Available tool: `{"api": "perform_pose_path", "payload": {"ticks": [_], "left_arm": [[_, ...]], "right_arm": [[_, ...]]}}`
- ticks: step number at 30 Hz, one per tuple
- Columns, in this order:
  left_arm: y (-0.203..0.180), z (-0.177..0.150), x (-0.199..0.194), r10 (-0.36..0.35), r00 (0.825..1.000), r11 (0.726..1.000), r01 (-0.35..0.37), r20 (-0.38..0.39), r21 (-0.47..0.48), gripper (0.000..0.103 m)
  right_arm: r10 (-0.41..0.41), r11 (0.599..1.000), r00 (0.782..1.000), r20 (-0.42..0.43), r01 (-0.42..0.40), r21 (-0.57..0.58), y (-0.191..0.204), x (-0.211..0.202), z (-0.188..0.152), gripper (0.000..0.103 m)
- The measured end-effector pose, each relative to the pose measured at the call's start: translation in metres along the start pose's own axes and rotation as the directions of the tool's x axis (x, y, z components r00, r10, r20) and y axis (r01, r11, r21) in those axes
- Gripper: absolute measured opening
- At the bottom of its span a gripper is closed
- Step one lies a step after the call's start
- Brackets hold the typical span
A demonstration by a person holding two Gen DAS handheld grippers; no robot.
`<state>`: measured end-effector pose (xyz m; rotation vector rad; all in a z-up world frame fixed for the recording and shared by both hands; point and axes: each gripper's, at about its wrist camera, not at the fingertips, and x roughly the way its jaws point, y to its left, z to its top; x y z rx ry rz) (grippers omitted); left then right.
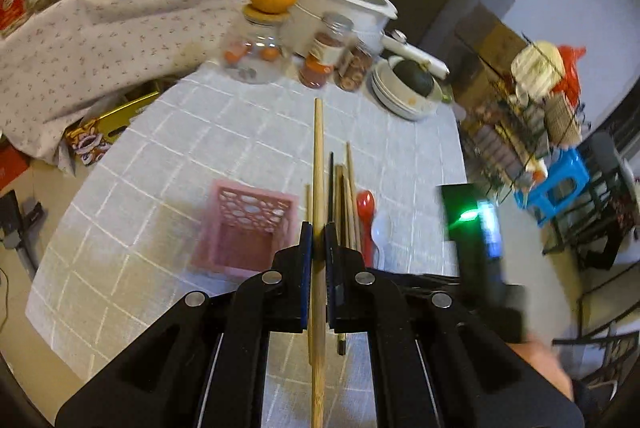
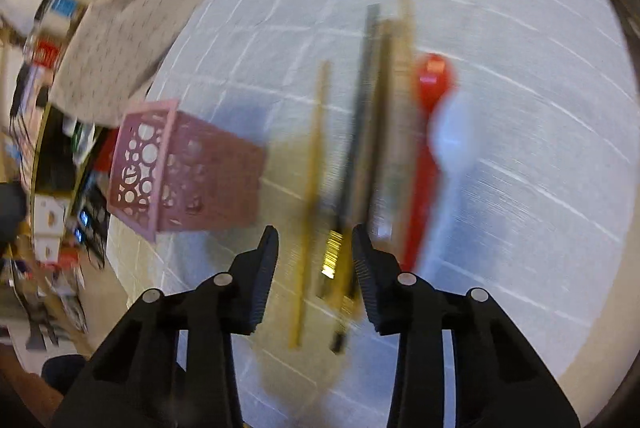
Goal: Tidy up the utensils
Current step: 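Lift the wooden chopstick with the left gripper while the right gripper grasps another chopstick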
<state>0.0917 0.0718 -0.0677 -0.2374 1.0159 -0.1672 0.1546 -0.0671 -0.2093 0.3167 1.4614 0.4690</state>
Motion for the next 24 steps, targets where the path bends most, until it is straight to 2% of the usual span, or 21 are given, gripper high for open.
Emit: {"api": "perform_pose_path", "payload": {"ticks": [6,8,9,11,18,23,24], "left_arm": [[0.029,0.013,-0.008,-0.011,0.999,0.998,0.013,0.031,-0.065,0.005],[0.036,0.016,-0.011,-0.015,0.999,0.996,0.018,0.043,-0.083,0.005],[0.039,0.018,-0.013,-0.012,0.999,0.996,0.017,0.05,-0.088,0.005],[0.043,0.02,-0.015,-0.011,0.998,0.995,0.017,0.062,-0.098,0.005],[0.044,0.033,-0.017,-0.022,0.994,0.993,0.034,0.108,-0.111,0.005],[0.043,0.047,-0.016,-0.008,0.987,0.993,0.026,0.161,-0.113,0.005],[0.042,0.051,-0.016,-0.009,0.981,0.993,0.031,0.192,-0.111,0.005]], "right_arm": [[-0.04,0.999,0.999,-0.024,0.039,-0.022,0.02,0.041,0.033,0.03],[-0.117,0.992,0.993,-0.004,0.117,-0.043,0.024,0.048,0.039,0.024],[-0.173,0.984,0.984,-0.035,0.171,-0.045,0.022,0.053,0.039,0.018],[-0.169,0.985,0.985,-0.024,0.169,-0.021,0.017,0.051,0.039,0.008],[-0.124,0.992,0.992,0.0,0.124,-0.001,0.011,0.032,0.032,0.007],[-0.058,0.998,0.994,0.09,0.057,0.012,0.005,-0.009,0.033,0.007],[-0.042,0.999,0.992,0.116,0.041,0.009,0.003,-0.02,0.032,0.007]]}}
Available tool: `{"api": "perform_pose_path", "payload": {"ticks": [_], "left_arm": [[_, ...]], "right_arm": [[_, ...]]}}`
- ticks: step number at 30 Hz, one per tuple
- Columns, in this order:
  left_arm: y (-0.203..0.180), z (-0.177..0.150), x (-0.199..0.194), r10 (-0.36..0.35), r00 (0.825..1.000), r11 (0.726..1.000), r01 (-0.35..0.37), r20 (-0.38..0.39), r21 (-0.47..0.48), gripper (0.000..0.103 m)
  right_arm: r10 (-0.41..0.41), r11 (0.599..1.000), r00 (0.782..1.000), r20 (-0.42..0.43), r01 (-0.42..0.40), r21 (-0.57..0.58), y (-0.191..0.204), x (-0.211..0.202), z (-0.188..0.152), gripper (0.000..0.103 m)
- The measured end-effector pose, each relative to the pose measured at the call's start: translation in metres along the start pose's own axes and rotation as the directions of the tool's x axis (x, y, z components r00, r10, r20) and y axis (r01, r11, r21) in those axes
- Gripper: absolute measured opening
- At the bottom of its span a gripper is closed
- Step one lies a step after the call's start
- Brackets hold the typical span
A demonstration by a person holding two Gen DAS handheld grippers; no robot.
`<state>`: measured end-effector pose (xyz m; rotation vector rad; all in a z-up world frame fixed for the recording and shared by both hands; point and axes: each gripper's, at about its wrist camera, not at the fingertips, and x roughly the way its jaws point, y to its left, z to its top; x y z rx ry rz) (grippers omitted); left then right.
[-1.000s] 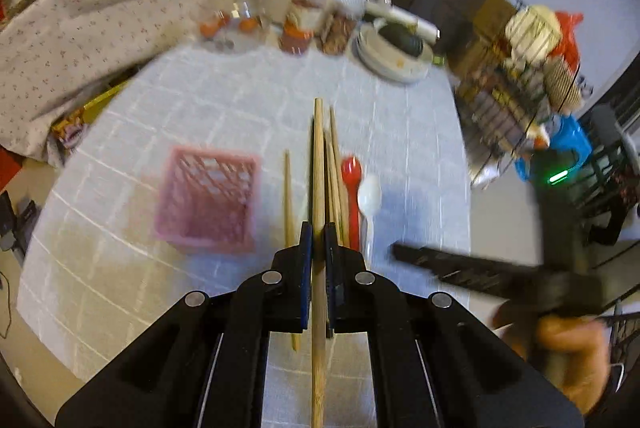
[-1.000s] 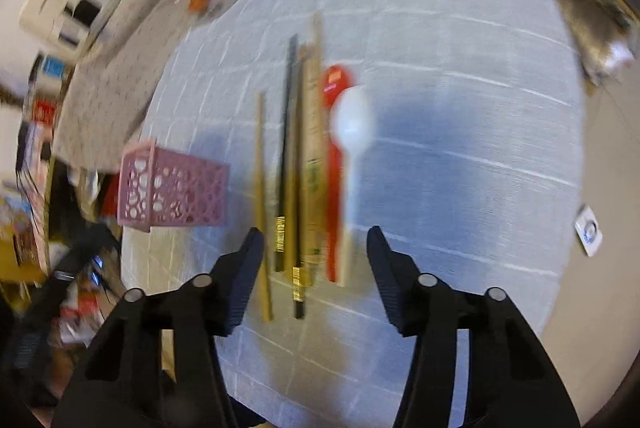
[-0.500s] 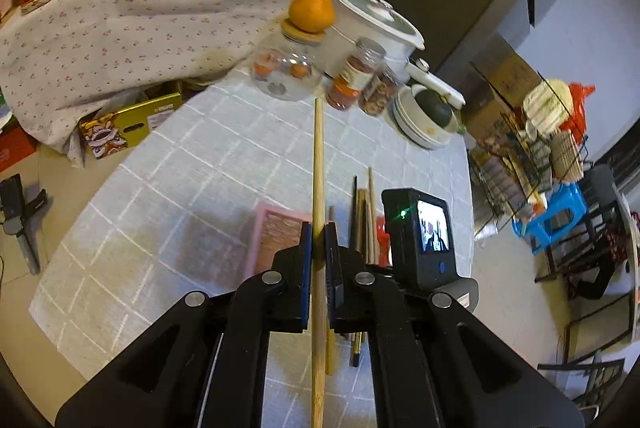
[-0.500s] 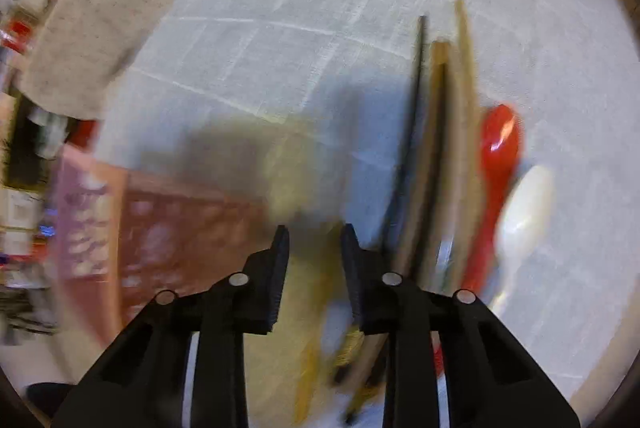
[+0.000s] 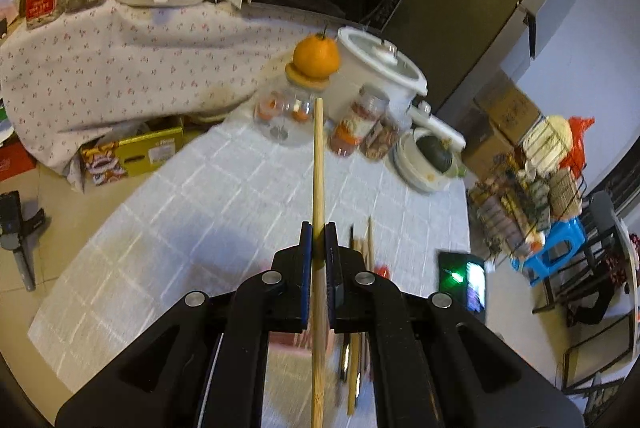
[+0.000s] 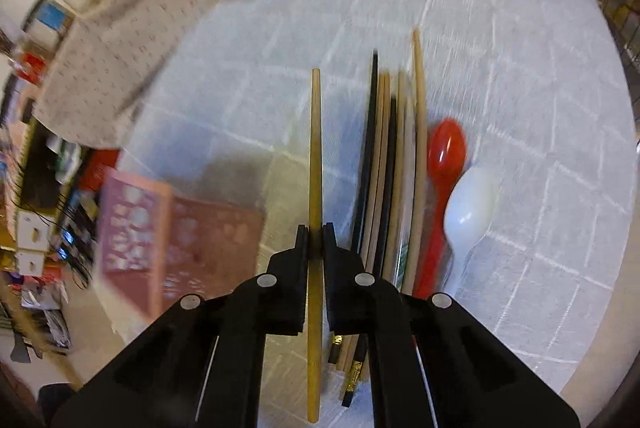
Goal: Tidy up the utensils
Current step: 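Lift the wooden chopstick with the left gripper while the right gripper grasps another chopstick, then drop the left chopstick into the pink basket while the right gripper releases its chopstick there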
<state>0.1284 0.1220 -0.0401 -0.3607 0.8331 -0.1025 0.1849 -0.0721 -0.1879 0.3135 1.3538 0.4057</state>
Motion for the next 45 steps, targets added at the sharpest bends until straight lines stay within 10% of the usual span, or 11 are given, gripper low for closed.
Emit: {"api": "perform_pose_path", "payload": {"ticks": [15,23,29,39,45], "left_arm": [[-0.006,-0.01,0.03,0.097,0.94,0.979,-0.149,0.328,0.138,0.005],[-0.005,-0.033,0.054,0.177,0.97,0.959,-0.207,0.164,0.192,0.007],[0.013,-0.018,0.037,0.151,0.988,0.988,-0.152,0.029,0.027,0.029],[0.05,-0.014,-0.008,0.231,0.954,0.957,-0.259,-0.193,-0.131,0.045],[0.058,-0.012,-0.014,0.237,0.951,0.95,-0.27,-0.197,-0.158,0.048]], "right_arm": [[0.102,0.992,0.954,0.281,-0.077,-0.097,0.013,-0.056,0.006,0.007],[0.068,0.991,0.941,0.33,-0.024,-0.134,0.019,-0.054,0.007,0.007],[0.11,0.989,0.913,0.392,-0.063,-0.131,0.022,-0.068,0.011,0.007],[0.244,0.964,0.796,0.554,-0.137,-0.228,0.07,-0.11,0.018,0.007],[0.243,0.958,0.779,0.578,-0.1,-0.268,0.099,-0.079,0.021,0.007]]}}
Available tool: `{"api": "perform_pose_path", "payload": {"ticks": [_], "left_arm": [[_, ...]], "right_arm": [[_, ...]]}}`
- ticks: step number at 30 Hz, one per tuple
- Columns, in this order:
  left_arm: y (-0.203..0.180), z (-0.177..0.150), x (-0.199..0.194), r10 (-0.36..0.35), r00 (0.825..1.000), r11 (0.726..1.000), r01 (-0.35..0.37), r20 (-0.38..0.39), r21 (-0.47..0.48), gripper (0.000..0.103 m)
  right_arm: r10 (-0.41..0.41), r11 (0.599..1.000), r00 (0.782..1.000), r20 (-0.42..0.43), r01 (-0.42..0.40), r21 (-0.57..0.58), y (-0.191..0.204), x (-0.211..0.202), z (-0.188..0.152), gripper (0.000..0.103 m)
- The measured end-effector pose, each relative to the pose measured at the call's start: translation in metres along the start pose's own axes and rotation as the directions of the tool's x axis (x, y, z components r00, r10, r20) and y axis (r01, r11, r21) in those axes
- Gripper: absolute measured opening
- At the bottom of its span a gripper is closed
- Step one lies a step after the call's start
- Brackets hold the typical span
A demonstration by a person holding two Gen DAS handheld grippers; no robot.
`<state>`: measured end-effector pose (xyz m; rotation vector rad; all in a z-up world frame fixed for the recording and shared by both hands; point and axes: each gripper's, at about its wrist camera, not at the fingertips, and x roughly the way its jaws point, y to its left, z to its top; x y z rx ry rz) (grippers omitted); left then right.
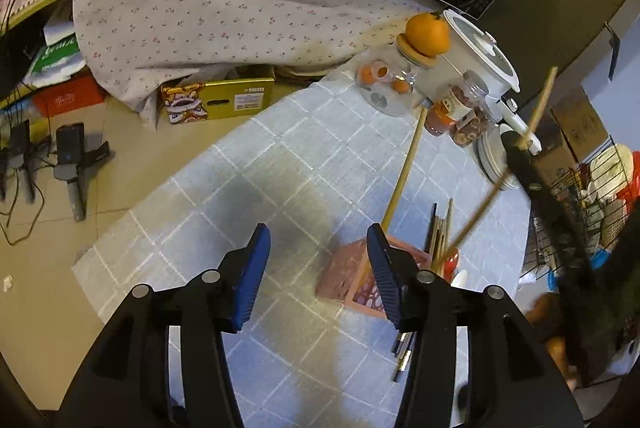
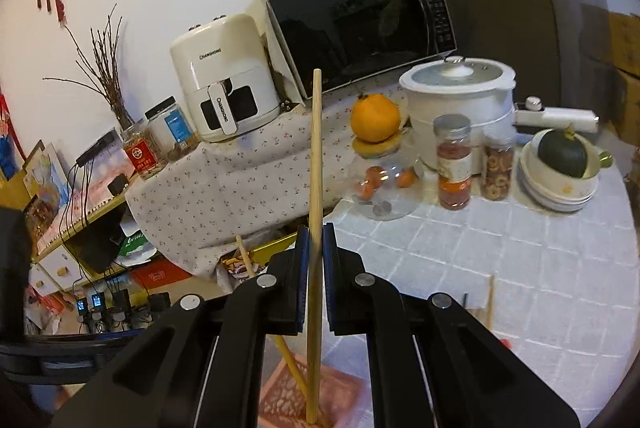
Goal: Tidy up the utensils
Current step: 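Drop the left chopstick into the pink basket while the right gripper releases its chopstick there, then grasp the white spoon handle with the right gripper while the left gripper returns to the utensils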
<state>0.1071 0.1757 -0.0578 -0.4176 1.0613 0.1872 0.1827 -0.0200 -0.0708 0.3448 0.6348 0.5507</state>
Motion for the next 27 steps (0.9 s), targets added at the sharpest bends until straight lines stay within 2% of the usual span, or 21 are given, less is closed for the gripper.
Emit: {"api": "perform_pose_path", "payload": {"ticks": [4,6,8,10,14,17,19,21,23,24,26,27], "left_arm": [[0.0,0.002,-0.005,-0.008,1.0,1.0,0.008,0.006,-0.004,0.048],[-0.003,0.001,-0.008,-0.012,1.0,1.0,0.012,0.009,0.004,0.049],[-0.008,0.0,-0.011,-0.021,1.0,1.0,0.02,0.01,0.018,0.05],[-0.016,-0.003,-0.014,-0.027,1.0,0.999,0.027,0.015,0.04,0.05],[-0.047,-0.017,-0.023,-0.034,0.998,0.988,0.027,0.049,0.152,0.05],[-0.075,-0.035,-0.022,-0.052,0.998,0.969,0.041,0.038,0.245,0.051],[-0.091,-0.048,-0.017,-0.053,0.998,0.955,0.045,0.02,0.294,0.051],[-0.108,-0.061,-0.008,-0.047,0.999,0.939,0.046,-0.007,0.341,0.051],[-0.119,-0.071,0.004,-0.033,0.999,0.931,0.042,-0.031,0.363,0.051],[-0.126,-0.075,0.011,-0.028,0.998,0.927,0.044,-0.049,0.373,0.051],[-0.137,-0.082,0.026,-0.012,0.996,0.921,0.043,-0.083,0.387,0.051],[-0.144,-0.085,0.034,-0.004,0.995,0.92,0.043,-0.1,0.389,0.051]], "right_arm": [[-0.025,0.998,0.998,-0.058,0.021,-0.054,0.005,0.014,-0.018,0.008],[-0.03,0.997,0.992,-0.121,0.021,-0.072,0.003,0.019,-0.024,0.01],[-0.01,0.999,0.987,-0.16,0.002,-0.051,-0.002,0.016,-0.024,0.026],[-0.007,0.999,0.986,-0.164,0.0,-0.043,-0.007,0.004,-0.017,0.034],[-0.062,0.998,0.98,-0.191,0.056,-0.034,-0.024,-0.026,0.002,0.036],[-0.105,0.994,0.966,-0.236,0.106,-0.006,-0.05,-0.049,0.011,0.038],[-0.128,0.989,0.945,-0.301,0.146,0.037,-0.074,-0.059,0.006,0.04],[-0.112,0.98,0.923,-0.369,0.163,0.11,-0.097,-0.063,-0.004,0.04],[-0.099,0.967,0.881,-0.462,0.195,0.166,-0.12,-0.06,-0.021,0.04],[-0.105,0.963,0.869,-0.483,0.21,0.169,-0.125,-0.059,-0.025,0.04],[-0.126,0.951,0.821,-0.557,0.259,0.166,-0.143,-0.056,-0.043,0.04],[-0.122,0.947,0.804,-0.582,0.27,0.176,-0.15,-0.055,-0.049,0.04]]}}
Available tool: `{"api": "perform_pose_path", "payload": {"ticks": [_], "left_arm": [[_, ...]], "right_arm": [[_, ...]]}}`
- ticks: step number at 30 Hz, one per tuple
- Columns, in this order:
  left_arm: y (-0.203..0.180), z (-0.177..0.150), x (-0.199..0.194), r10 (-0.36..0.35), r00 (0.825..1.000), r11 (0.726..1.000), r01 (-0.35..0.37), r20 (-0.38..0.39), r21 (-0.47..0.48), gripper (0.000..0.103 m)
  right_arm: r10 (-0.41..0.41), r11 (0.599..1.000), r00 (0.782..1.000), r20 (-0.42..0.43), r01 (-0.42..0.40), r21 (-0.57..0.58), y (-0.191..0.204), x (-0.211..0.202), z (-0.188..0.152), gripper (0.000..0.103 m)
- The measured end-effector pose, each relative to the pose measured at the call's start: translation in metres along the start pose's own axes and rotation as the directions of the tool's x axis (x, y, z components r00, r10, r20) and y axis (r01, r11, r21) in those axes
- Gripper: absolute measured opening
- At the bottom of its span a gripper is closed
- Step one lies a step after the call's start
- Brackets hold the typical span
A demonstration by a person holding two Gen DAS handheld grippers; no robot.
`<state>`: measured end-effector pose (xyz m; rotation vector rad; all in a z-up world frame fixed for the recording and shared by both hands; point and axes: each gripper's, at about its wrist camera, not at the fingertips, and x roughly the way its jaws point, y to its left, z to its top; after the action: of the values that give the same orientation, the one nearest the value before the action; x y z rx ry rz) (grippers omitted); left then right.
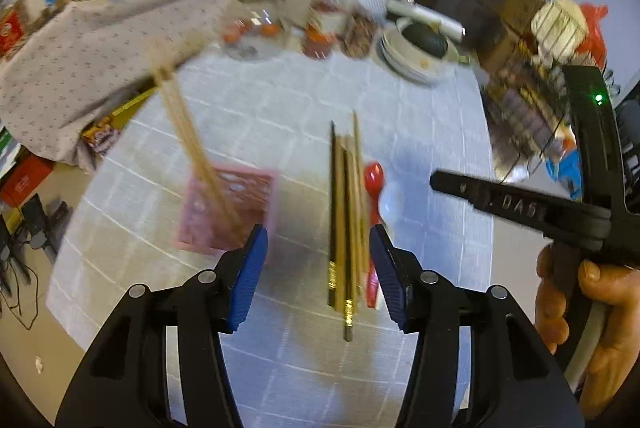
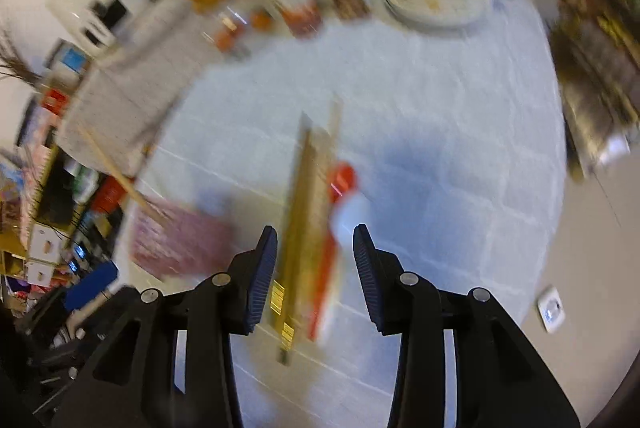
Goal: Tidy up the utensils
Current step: 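Grasp the white spoon handle with the right gripper while the left gripper returns to the utensils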
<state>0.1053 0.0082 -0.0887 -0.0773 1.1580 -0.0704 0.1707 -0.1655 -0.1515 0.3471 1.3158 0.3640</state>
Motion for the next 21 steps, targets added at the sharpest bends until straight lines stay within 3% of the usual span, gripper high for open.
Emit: {"api": "perform_pose_path", "payload": {"ticks": [5,9,13,21], "left_arm": [[-0.024,0.003,0.043,0.019,0.997,1.0,-0.018,-0.078,0.019,0.051],[-0.03,0.009,0.07,0.052,0.992,0.999,-0.052,-0.111,0.005,0.051],[-0.026,0.009,0.076,0.051,0.99,0.998,-0.056,-0.13,-0.037,0.051],[-0.023,0.009,0.082,0.088,0.985,0.995,-0.095,-0.145,-0.039,0.051]], "right_arm": [[0.021,0.993,0.992,-0.123,-0.006,0.121,-0.042,0.03,-0.014,0.04],[0.086,0.975,0.985,-0.152,-0.051,0.218,-0.061,0.052,-0.021,0.04],[0.158,0.965,0.975,-0.158,-0.119,0.233,-0.056,0.071,-0.024,0.039],[0.173,0.969,0.959,-0.224,-0.125,0.212,-0.034,0.104,-0.012,0.026]]}}
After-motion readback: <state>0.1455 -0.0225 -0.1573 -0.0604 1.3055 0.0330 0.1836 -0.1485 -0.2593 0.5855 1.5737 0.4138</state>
